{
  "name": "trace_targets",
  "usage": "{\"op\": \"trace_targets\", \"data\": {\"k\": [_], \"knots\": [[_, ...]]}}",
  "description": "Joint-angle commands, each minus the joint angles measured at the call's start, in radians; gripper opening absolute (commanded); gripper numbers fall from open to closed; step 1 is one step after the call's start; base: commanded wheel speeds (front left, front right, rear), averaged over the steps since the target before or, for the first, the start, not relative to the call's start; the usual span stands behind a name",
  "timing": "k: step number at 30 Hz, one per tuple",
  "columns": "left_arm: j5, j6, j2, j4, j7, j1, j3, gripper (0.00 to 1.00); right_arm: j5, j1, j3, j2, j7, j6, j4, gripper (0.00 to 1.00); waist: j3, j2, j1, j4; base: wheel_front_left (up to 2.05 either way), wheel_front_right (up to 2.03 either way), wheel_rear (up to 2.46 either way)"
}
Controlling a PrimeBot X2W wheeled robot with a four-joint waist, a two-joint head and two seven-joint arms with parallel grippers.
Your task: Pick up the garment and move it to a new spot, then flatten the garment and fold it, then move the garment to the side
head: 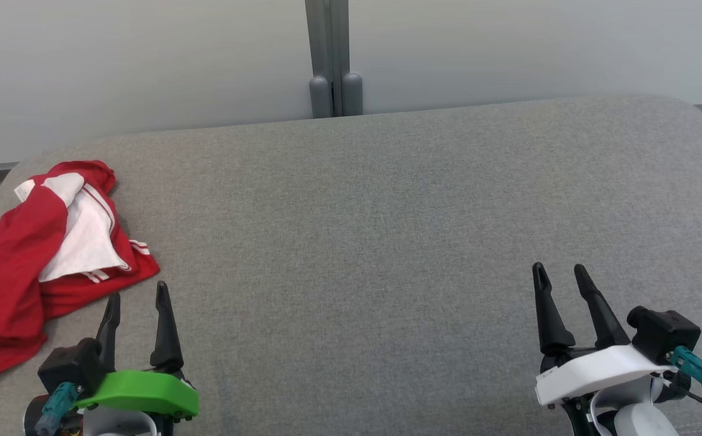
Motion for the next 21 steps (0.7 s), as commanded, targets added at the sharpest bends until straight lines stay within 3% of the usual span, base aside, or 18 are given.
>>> {"op": "trace_targets", "data": {"k": [1, 21], "knots": [[0.023, 0.004, 0.011, 0.0, -0.01, 0.003, 0.0, 1.0, -0.026, 0.003, 0.003, -0.006, -0.011, 0.001, -0.01, 1.0, 0.0, 0.0, 0.0, 0.0, 0.0, 0.0, 0.0], [0.16, 0.03, 0.02, -0.008, -0.018, 0.013, -0.018, 1.0, -0.193, 0.013, 0.013, -0.006, -0.049, 0.001, -0.004, 1.0, -0.007, 0.0, 0.0, 0.005, 0.0, 0.0, 0.0]]}}
